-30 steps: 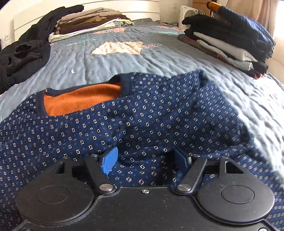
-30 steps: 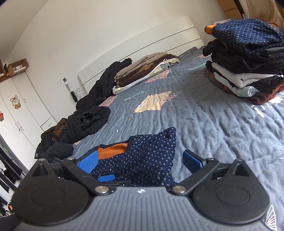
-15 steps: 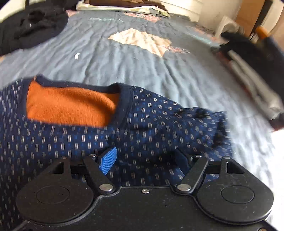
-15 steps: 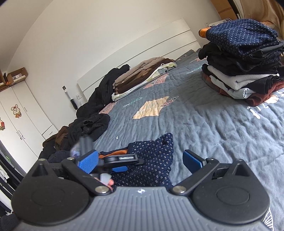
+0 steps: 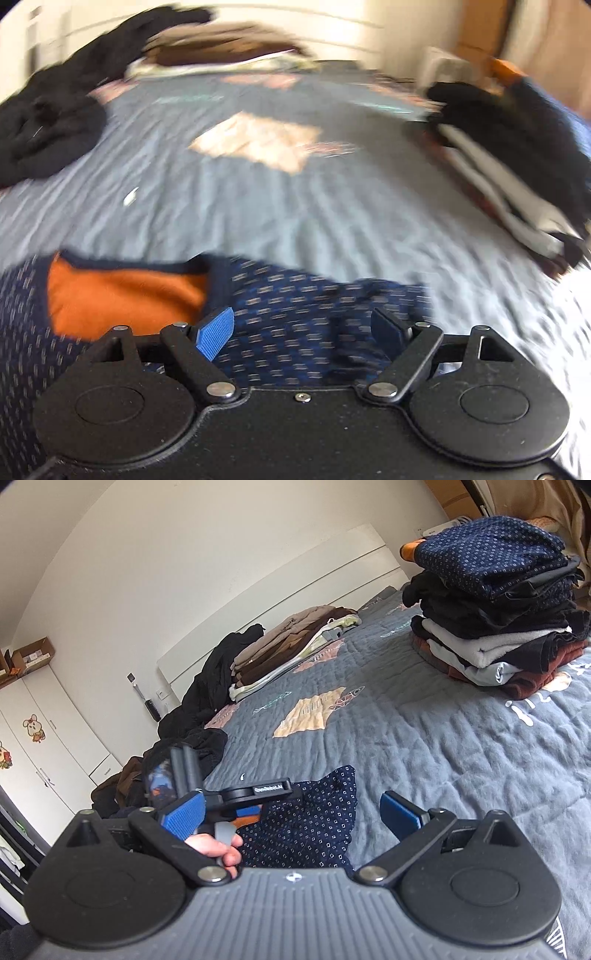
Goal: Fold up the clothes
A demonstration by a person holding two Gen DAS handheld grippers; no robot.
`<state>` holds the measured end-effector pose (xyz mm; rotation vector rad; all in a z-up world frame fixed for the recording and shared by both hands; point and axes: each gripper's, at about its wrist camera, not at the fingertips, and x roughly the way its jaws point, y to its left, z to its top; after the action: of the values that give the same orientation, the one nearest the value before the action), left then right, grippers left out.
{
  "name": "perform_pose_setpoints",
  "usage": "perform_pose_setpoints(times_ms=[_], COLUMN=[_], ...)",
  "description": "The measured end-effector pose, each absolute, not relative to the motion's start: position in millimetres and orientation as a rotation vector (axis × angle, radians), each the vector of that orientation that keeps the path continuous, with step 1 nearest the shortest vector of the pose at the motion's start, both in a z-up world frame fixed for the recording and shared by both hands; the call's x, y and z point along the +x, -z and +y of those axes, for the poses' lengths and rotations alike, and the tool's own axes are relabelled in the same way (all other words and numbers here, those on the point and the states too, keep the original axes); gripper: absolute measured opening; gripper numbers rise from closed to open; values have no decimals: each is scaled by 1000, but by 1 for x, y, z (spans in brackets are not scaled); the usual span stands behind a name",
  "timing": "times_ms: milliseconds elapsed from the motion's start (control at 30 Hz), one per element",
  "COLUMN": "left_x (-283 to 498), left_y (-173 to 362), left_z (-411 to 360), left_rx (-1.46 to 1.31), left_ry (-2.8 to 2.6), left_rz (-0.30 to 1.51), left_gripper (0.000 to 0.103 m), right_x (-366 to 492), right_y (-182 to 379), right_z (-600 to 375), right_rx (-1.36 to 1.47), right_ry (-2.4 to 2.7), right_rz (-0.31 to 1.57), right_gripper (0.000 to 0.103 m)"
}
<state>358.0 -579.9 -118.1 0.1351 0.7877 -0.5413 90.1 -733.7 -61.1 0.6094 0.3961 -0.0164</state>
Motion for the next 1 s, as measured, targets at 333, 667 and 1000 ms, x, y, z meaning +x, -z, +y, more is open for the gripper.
perform_pose_setpoints(times_ms=[333, 667, 1000], left_x=[369, 379, 384], left_y=[151, 147, 122], left_z=[-642, -648, -627], left_rx=[355, 290, 222], left_ry=[619, 642, 642], left_rz=[846, 789, 801], left_gripper=[48, 4, 4], right_x=[91, 88, 86], right_y=[65, 68, 66], right_z=[-735, -742, -743], right_rx=[615, 651, 651], right_ry=[14, 22, 20], right_rz=[404, 402, 392], right_gripper=[101, 101, 101])
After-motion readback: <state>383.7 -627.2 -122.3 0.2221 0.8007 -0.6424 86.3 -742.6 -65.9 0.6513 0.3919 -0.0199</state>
